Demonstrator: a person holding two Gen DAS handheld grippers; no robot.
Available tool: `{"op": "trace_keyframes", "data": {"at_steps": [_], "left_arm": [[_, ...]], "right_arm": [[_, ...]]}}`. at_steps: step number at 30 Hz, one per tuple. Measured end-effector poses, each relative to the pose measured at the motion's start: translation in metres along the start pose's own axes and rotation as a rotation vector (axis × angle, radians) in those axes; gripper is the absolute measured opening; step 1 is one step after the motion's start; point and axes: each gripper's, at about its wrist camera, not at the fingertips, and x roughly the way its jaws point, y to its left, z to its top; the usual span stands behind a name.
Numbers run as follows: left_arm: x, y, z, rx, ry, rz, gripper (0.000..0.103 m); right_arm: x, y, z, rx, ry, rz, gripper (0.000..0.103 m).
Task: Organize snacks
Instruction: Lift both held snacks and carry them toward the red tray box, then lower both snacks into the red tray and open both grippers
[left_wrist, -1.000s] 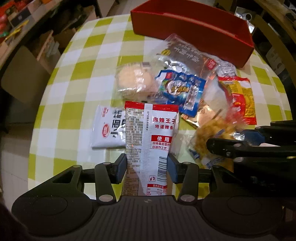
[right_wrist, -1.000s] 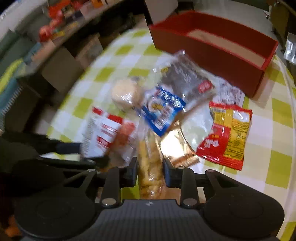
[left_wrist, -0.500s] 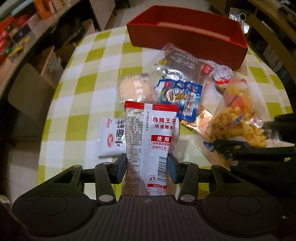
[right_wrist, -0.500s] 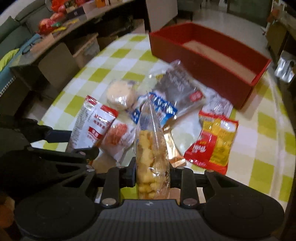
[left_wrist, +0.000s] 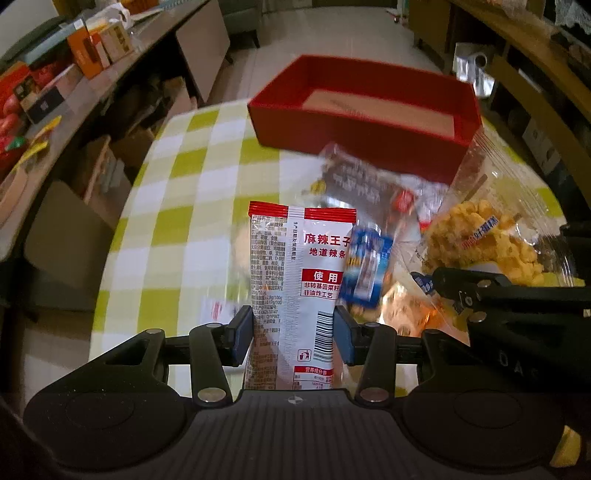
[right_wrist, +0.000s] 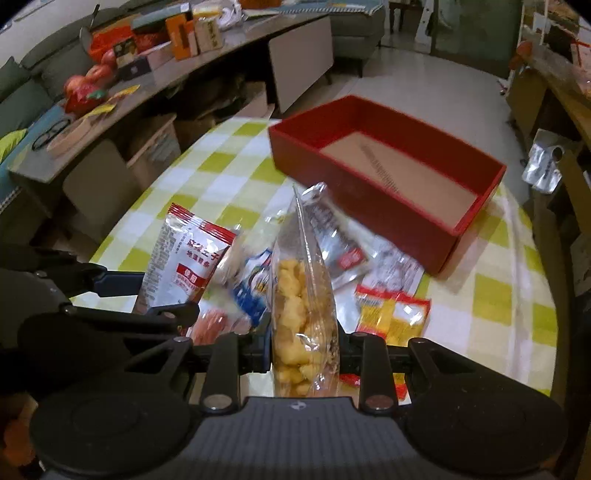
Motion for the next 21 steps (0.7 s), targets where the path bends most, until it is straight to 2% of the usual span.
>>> {"op": "trace_keyframes", "data": {"at_steps": [10,16,21], "left_arm": [[0.001,-0.009,0.057,-0.008,-0.075,-0.017,0.053],[0.006,-0.018,0.107,0.009,-0.132,-0.005,0.053],[0.021,-0.027,0.153,0.027,-0.181,0.003,0.053]], "right_arm": [[0.005,-0.033,0.047,0.036,-0.058,-0.041,0.039],[0.013,-0.063,0.09,0.074,-0.107,-0.064,0.039],[0.035,-0.089,0.123,0.098,-0.126,-0.084,0.039]]}}
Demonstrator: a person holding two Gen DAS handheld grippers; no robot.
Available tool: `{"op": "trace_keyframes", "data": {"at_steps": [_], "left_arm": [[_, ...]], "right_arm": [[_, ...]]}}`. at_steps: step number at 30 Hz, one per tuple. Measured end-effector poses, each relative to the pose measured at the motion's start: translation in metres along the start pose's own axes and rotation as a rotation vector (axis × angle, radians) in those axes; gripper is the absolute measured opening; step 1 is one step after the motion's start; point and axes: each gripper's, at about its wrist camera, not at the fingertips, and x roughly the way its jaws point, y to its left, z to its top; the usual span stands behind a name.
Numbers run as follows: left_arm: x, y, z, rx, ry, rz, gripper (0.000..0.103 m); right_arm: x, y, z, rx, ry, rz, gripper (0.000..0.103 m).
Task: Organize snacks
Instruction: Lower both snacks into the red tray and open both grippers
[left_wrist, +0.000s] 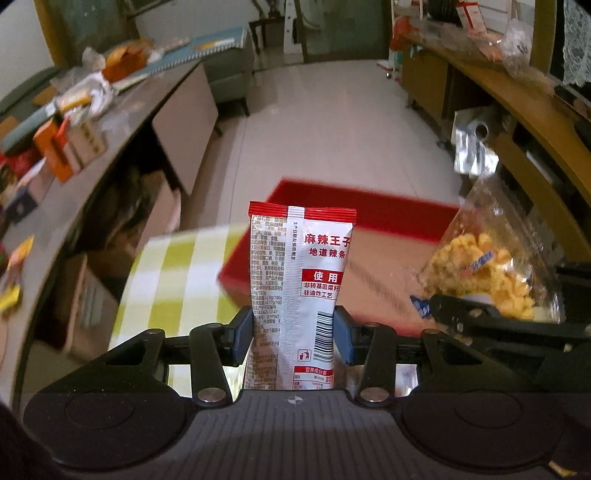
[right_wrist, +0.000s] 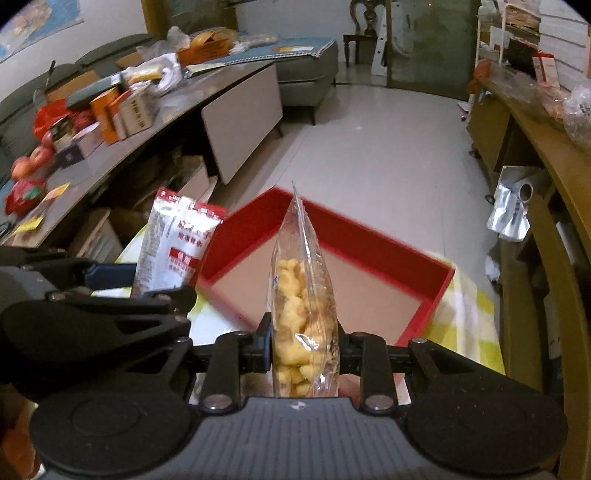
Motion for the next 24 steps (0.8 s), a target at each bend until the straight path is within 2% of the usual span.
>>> {"op": "trace_keyframes", "data": {"at_steps": [6,9,16,22,24], "left_arm": [[0.049,-0.013,0.034,0.017,0.0,-0.008,0.053],[0.075,-0.02,0.04,0.045,0.001,0.016,0.054],[0.121,-0.02,0.032,0.075,0.058,0.048,0.051],[0.127,-0.011,0.023,0.087,0.083,0.055,0.053],[0.126,-0.008,0.02,0.089,0.083,0.061,0.057]], "right_arm": [[0.05,-0.028,0.015,0.061,0.015,0.0,0.039],[0.073,-0.038,0.015,0.088,0.026,0.011,0.039],[0.114,-0.039,0.005,0.092,0.107,0.033,0.039],[0.115,-0.036,-0.001,0.064,0.12,-0.003,0.042],[0.116,-0.035,-0.003,0.057,0.127,-0.012,0.045]]}}
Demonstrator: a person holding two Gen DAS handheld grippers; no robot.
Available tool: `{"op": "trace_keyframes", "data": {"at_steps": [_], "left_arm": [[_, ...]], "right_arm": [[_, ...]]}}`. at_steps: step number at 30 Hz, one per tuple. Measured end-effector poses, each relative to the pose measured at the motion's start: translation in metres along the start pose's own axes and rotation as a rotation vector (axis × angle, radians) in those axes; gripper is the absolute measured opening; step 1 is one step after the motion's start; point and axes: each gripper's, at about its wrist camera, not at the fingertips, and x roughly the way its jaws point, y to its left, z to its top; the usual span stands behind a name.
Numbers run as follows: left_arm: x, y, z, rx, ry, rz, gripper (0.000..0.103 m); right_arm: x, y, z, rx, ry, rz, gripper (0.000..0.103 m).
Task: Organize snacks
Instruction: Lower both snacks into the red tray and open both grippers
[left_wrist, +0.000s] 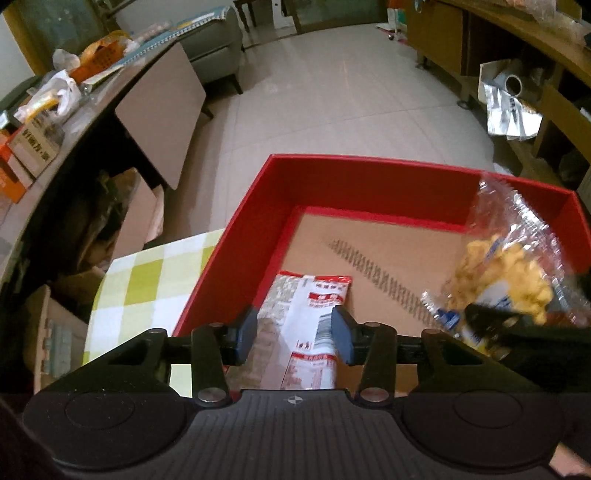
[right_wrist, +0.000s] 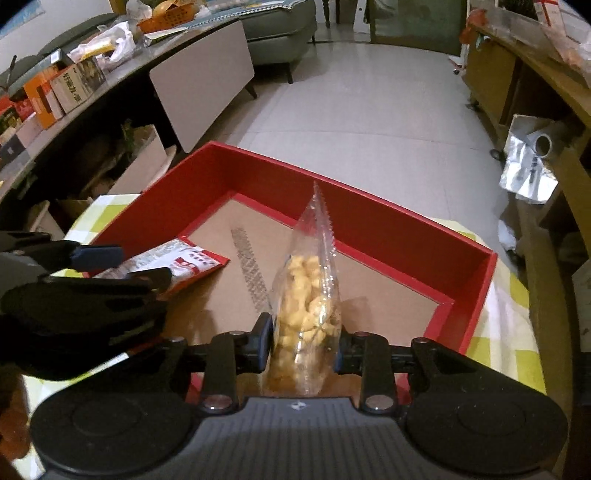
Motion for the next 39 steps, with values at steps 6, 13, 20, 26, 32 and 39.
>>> {"op": "trace_keyframes", "data": {"at_steps": [6,13,20,26,32,39], "left_arm": [[-0.006,0.002,-0.012,0.011,0.014,0.004,0.061],[-0.014,-0.001,-0.028,0.016,0.05,-0.024,0.063],[-0.013,0.001,-0.029,-0.004,0.093,-0.063,0.061],[0.009,-0.006,-0.014,0.005,0.088,0.041,0.049],[0.002,0.012,-0.014,-0.06,0.05,0.043,0.085],[-0.028,0.04,-0.023,-0.153,0.043,-0.03,0.086]], "right_arm": [[0.004,0.0,-0.003,-0.037,0.013,-0.041,0.057],[0.006,0.004,-0.005,-0.079,0.022,-0.058,0.06],[0.006,0.007,-0.003,-0.079,0.031,-0.043,0.064],[0.004,0.007,-0.001,-0.067,0.003,-0.058,0.073],[-0.004,0.012,0.003,-0.087,-0.018,-0.09,0.081],[-0.033,0.019,0.01,-0.116,-0.101,-0.146,0.088]]}}
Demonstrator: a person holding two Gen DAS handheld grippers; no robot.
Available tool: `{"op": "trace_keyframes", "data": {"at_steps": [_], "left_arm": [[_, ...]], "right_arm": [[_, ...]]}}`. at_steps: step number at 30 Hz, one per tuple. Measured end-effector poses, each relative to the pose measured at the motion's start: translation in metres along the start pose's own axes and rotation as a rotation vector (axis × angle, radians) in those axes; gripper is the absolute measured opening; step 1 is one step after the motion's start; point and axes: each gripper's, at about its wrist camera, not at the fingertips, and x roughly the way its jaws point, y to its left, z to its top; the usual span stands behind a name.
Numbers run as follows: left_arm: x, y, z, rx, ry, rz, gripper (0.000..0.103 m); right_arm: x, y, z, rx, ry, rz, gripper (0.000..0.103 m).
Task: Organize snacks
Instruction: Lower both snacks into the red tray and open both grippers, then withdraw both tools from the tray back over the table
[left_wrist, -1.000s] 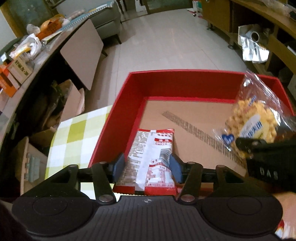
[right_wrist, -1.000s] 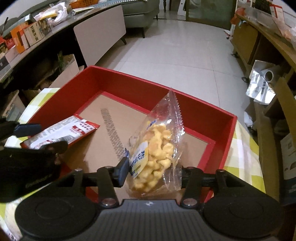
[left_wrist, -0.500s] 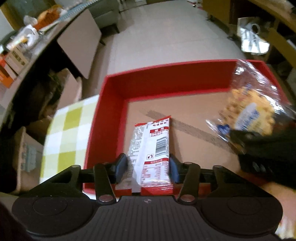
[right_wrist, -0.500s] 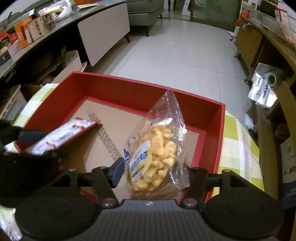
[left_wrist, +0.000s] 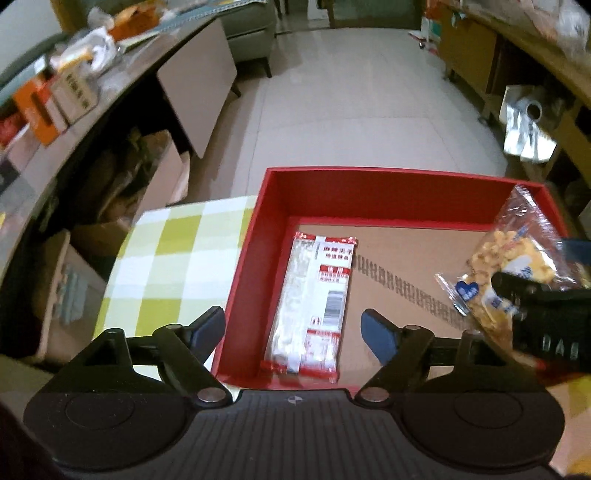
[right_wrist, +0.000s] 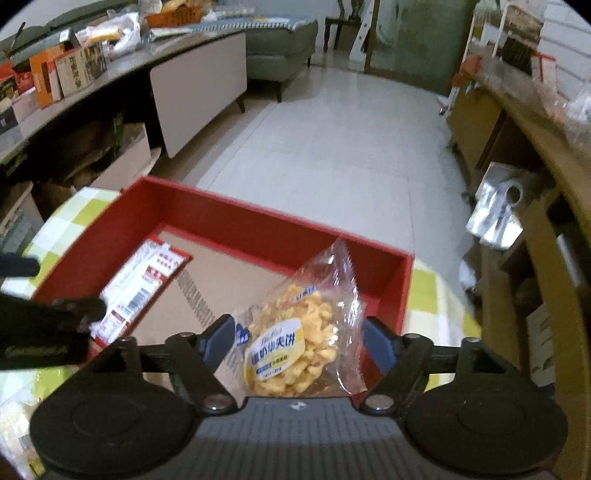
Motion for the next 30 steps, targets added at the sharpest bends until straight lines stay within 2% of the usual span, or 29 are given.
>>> {"op": "trace_keyframes", "data": {"at_steps": [9,12,18,22,24,25,27,28,29,30], "left_arm": [[-0.026,0.032,-0.023,-0.08,0.025,-0.072,0.086],[-0.037,0.045,-0.032,-0.1,0.017,-0.072,0.087],[-0.04,0.057,-0.061,-0.098,0.077,-0.043,0.087],[-0.042,0.059,-0.08,-0.093,0.118,-0.059,0.087],[-0.049,0.058,-0.087,-0.074,0.115,-0.073,0.087],[-0.053,0.058,-0.09,-0.072,0.108,-0.081,0.087],[-0.062,0.057,-0.096,-0.061,0.095,-0.11,0.087],[-0.065,0.057,-0.099,-0.055,0.09,-0.122,0.088],[-0.067,0.057,-0.101,-0.048,0.087,-0.13,0.09],[-0.066,0.055,-0.104,-0.036,0.087,-0.139,0.091]], "right_arm": [[-0.038,-0.008,0.008,0.033,-0.075,-0.005,0.089],[-0.055,-0.002,0.007,0.004,-0.098,-0.012,0.09],[-0.093,0.014,-0.002,-0.04,-0.138,0.002,0.093],[-0.131,0.021,-0.012,-0.032,-0.186,0.065,0.093],[-0.161,0.022,-0.019,-0.018,-0.249,0.067,0.093],[-0.181,0.023,-0.025,-0.012,-0.31,0.066,0.093],[-0.223,0.024,-0.044,0.02,-0.476,0.052,0.103],[-0.238,0.025,-0.063,0.069,-0.579,0.036,0.103],[-0.243,0.026,-0.08,0.122,-0.641,0.036,0.103],[-0.24,0.027,-0.092,0.187,-0.642,0.048,0.103]]}}
